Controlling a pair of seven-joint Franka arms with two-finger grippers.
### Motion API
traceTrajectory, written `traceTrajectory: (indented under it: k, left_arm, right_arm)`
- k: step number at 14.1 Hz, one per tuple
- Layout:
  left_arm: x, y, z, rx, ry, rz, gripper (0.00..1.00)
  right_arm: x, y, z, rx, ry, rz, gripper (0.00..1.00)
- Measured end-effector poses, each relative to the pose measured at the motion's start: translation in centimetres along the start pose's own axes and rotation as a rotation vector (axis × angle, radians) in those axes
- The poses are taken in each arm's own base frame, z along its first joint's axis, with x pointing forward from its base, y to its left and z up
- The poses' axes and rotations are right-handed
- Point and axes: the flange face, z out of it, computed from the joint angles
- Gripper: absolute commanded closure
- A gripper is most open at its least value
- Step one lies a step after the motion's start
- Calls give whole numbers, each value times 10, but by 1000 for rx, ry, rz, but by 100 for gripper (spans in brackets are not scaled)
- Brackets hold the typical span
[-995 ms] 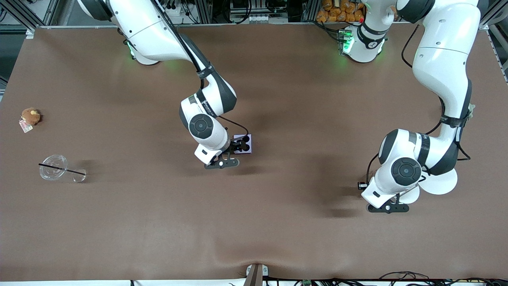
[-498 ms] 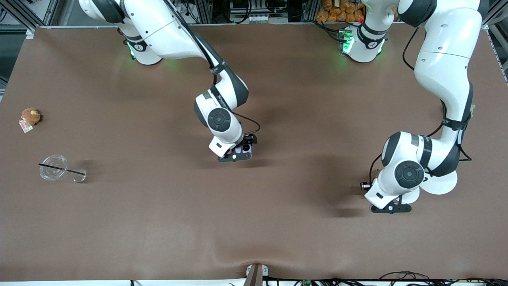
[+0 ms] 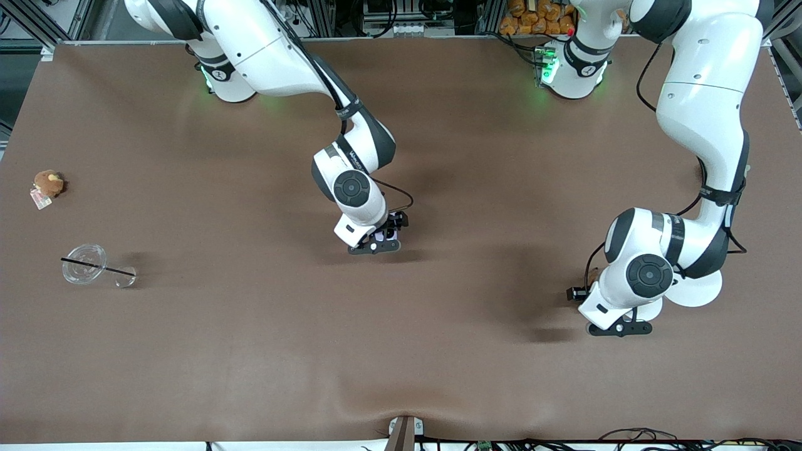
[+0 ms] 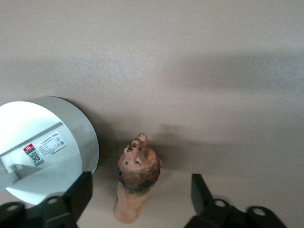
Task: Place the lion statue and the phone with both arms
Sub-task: 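Lower the lion beside the white lamp and open the left gripper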
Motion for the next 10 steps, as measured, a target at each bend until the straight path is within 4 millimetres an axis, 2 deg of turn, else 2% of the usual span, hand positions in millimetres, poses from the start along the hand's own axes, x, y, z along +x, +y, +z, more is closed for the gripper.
traceTrajectory:
  k: [1,2,3,4,5,8,10]
  left_arm:
    - [0,2,-10,0,4,2,0]
    - [-2,5,-25,3,4,7,0]
    - [-4,8,-43,4,8,12,0]
    - [-7,9,-63,8,12,15,0]
    - [-10,9,-84,14,19,16,0]
    - [-23,0,-162,28,61,1,0]
    - [-43,-15,-219,44,61,-28,0]
  right_arm:
    - [-1,-2,2,-1,0,6,0]
    - [-3,-5,5,-3,-1,3,16]
    - [-5,-7,6,-8,3,-5,63]
    - [-5,-8,7,-17,8,-13,94]
    - [-5,-8,5,-21,11,-9,100]
    - [2,-4,1,-30,22,13,100]
    - [10,2,-11,-56,-20,43,100]
